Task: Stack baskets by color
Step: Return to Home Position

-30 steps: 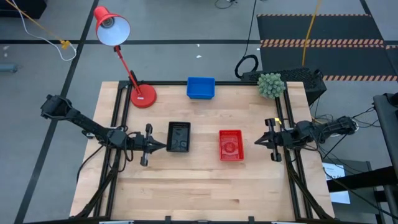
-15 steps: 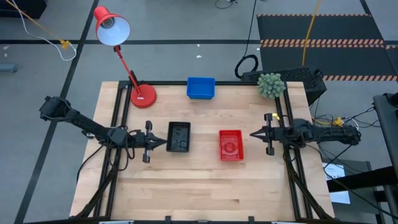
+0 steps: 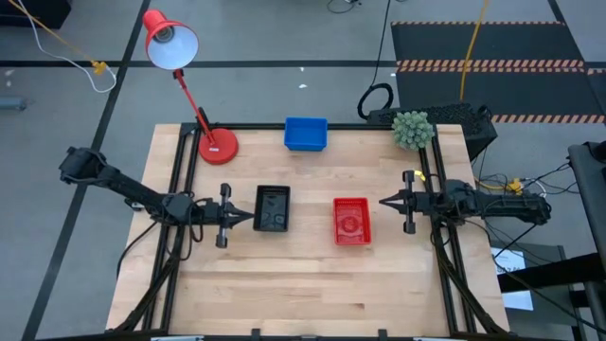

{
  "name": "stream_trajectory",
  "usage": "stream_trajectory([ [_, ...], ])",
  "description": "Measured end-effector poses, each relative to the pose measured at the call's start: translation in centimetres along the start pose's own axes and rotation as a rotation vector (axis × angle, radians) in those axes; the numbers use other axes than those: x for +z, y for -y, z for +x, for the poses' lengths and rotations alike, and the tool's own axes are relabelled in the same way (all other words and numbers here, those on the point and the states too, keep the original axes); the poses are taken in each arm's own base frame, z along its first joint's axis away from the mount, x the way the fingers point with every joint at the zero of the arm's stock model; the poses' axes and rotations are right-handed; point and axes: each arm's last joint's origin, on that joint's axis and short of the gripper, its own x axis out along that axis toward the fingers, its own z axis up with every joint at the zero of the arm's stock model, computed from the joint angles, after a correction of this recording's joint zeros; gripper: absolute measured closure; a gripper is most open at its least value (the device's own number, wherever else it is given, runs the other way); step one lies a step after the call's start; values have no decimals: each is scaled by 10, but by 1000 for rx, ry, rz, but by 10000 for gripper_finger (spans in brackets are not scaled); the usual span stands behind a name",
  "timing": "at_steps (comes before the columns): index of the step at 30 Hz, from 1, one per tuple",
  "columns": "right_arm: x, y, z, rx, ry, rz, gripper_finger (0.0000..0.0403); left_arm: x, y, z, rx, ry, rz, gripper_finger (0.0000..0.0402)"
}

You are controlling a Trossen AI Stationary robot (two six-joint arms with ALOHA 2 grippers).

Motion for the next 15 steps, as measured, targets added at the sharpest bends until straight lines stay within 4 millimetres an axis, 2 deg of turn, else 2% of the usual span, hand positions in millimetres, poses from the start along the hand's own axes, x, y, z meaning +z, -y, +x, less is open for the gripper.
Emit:
stream_trajectory([
  [15, 1, 0, 0, -4, 12, 8, 403, 14, -8, -13, -46, 67, 76, 392],
])
